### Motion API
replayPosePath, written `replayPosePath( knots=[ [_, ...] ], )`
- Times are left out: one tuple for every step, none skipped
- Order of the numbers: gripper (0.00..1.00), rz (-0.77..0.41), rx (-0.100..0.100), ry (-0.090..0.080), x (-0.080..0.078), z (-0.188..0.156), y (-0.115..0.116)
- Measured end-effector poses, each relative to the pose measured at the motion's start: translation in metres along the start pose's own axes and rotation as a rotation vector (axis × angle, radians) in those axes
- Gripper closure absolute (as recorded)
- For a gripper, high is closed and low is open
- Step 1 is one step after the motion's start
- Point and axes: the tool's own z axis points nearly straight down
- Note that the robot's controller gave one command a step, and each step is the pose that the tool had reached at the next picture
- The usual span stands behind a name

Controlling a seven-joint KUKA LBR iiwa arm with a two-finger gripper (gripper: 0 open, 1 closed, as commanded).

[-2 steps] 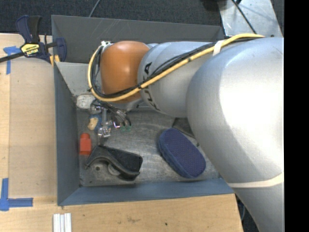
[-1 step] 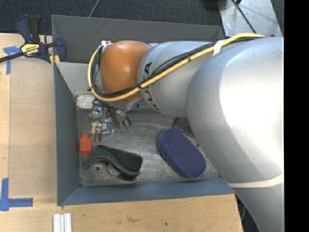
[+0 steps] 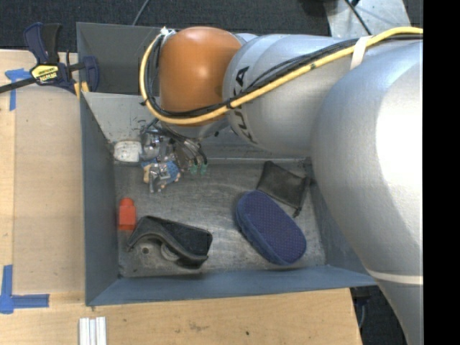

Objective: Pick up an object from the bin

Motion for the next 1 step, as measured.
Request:
replayPosePath(
  knots=[
    [1.0,-0.019,0.0,-0.002,0.0059,-0.1061,-0.0088]
  ],
)
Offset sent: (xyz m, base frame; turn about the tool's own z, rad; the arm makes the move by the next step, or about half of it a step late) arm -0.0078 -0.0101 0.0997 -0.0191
